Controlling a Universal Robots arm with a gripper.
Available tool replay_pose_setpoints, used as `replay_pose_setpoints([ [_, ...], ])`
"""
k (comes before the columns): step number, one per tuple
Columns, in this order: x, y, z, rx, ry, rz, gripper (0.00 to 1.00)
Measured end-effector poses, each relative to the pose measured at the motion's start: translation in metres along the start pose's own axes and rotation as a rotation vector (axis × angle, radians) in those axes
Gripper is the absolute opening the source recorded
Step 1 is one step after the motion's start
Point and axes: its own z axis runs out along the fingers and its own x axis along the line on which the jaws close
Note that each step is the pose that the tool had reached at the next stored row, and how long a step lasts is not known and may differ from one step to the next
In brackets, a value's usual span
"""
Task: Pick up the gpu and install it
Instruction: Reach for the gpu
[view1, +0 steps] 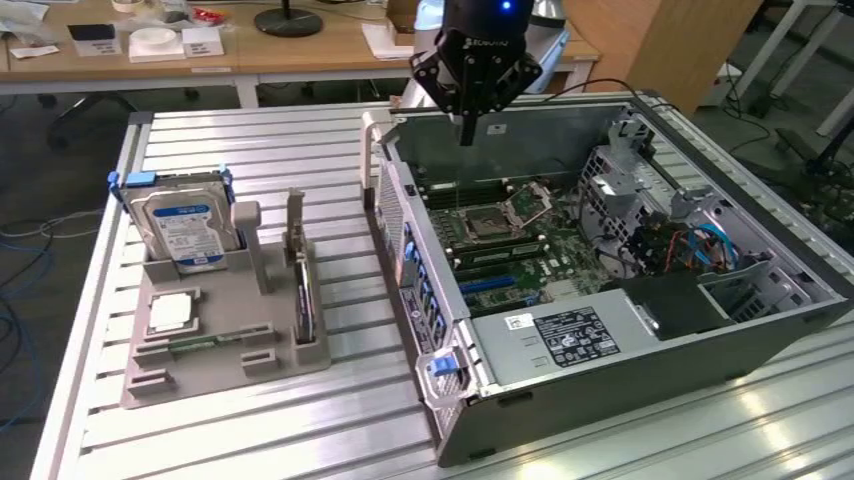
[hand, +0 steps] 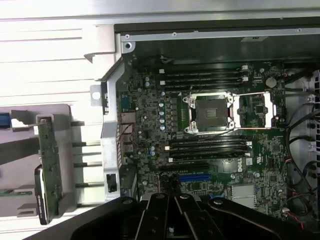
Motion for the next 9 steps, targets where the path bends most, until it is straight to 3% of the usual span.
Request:
replay_pose_setpoints([
  [9, 0.018, -0.0013, -0.0004, -0.0001, -0.0001, 0.0, 0.11],
])
